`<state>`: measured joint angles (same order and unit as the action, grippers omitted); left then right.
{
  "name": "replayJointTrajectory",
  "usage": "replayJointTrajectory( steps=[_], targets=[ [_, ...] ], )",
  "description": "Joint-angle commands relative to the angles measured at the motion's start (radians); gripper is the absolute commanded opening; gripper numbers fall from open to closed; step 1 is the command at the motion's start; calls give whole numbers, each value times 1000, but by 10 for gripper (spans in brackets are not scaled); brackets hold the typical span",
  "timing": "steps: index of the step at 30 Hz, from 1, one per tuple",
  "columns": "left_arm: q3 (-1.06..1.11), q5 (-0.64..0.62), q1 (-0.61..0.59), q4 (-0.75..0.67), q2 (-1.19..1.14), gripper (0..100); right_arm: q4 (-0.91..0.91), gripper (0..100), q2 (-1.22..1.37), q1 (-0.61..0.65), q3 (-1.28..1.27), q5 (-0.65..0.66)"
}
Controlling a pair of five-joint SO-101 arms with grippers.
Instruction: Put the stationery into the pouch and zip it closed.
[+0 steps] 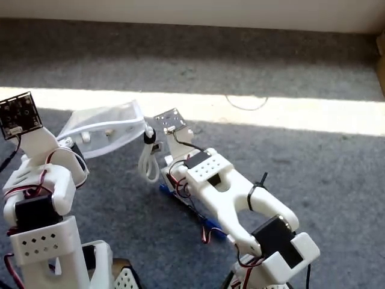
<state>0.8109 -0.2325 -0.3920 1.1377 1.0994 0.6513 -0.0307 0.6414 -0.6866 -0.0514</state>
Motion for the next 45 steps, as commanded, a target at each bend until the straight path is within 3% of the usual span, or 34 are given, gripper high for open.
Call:
replayJointTrajectory(
  steps=[1,17,22,27,45],
  targets=[
    [-13,-12,-22,-23,19,11,-12,4,-15,-51,64,15],
    [-13,-12,-21,-25,19,11,148,15,-142,-166,64,95],
    [-13,-12,-21,-25,19,11,254,92,-79,-166,145,95],
    [-13,-12,-21,-25,19,11,395,101,8,-163,294,92],
    [-13,-11,-18,-25,19,11,404,100,311,-128,527,87]
  ],
)
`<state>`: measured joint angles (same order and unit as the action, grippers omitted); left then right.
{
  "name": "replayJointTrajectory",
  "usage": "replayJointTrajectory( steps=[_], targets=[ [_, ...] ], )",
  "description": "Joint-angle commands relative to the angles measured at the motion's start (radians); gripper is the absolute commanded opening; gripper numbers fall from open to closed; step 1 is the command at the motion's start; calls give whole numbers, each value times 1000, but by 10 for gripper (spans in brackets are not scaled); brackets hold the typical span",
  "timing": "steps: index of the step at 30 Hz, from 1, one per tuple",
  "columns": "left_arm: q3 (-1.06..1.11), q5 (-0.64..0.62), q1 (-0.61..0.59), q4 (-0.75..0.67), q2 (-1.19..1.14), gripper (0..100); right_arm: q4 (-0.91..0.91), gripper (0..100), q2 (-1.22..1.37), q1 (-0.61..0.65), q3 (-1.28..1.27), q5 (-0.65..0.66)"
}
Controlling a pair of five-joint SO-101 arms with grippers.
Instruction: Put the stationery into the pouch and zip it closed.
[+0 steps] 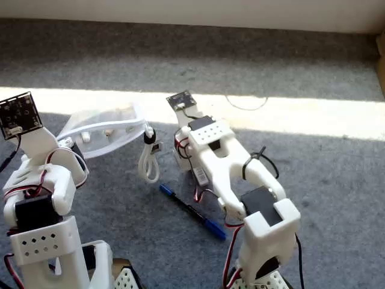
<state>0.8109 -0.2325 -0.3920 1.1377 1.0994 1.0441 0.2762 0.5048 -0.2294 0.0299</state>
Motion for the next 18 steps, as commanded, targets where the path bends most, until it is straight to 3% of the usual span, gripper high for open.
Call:
replayJointTrajectory(
  steps=[1,6,11,18],
  targets=[
    [-13,-11,-18,-25,19,11,13,99,15,8,76,6],
    [-13,-11,-19,-25,19,11,16,94,18,7,74,6],
    [-13,-11,-19,-25,19,11,16,7,16,7,71,11],
    [-13,-11,-19,-25,19,11,73,5,13,7,77,11]
  ],
)
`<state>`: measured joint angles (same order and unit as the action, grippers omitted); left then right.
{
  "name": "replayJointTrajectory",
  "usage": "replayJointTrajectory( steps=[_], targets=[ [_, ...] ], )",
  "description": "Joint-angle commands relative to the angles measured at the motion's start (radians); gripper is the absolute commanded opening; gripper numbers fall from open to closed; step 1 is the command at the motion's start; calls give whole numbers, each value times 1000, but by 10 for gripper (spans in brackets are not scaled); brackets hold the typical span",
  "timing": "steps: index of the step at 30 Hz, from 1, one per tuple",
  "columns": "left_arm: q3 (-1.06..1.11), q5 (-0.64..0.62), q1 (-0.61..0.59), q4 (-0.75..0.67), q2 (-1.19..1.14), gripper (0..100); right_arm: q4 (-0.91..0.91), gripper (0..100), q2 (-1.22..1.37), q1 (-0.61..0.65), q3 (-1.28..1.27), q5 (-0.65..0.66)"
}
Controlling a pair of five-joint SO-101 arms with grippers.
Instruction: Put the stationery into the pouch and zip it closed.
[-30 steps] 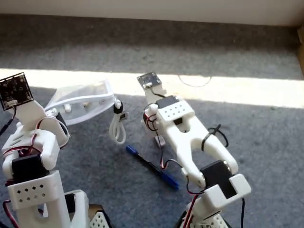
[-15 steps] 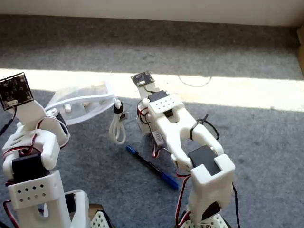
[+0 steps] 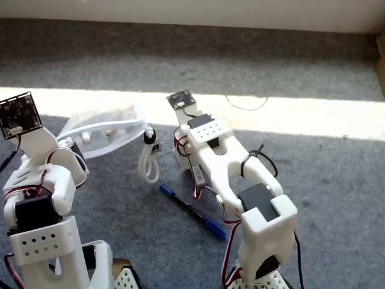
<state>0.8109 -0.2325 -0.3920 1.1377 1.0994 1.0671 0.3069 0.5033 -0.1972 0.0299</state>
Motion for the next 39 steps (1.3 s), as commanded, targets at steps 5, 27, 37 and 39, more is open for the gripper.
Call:
replayJointTrajectory(
  steps=[5,27,37,39],
  targets=[
    [-13,-11,-18,-25,19,11,64,5,-142,13,39,9],
    [-8,21,45,-18,19,8,61,5,-665,102,-208,6],
    [-8,25,61,-18,19,8,61,5,-954,176,-314,5],
    [-8,25,61,-18,19,8,58,5,-1000,191,-329,3]
  ],
)
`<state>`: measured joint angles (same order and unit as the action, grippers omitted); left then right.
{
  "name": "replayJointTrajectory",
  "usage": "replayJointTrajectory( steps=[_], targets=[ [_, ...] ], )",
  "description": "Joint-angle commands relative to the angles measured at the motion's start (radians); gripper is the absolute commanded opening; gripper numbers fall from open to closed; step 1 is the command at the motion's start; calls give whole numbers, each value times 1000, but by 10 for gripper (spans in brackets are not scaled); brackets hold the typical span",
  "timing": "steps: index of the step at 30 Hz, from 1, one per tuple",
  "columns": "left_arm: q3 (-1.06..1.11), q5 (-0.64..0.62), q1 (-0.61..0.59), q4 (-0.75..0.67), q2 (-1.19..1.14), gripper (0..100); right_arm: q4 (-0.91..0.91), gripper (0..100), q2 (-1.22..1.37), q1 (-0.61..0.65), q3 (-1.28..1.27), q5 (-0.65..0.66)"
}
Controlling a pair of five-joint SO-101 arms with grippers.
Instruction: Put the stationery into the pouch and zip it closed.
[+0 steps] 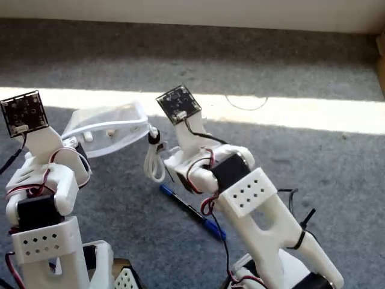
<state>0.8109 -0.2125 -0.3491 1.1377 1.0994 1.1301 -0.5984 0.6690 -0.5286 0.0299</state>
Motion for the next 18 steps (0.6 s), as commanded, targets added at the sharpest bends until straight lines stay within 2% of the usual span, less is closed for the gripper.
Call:
replayJointTrajectory(
  steps=[1,6,18],
  targets=[
    [-8,5,18,-18,19,8,-19,5,-116,33,-8,0],
    [-8,5,18,-18,19,8,-157,5,-229,44,-127,-118],
    [-7,5,18,-20,19,10,-444,5,-463,127,-372,-127]
  ],
)
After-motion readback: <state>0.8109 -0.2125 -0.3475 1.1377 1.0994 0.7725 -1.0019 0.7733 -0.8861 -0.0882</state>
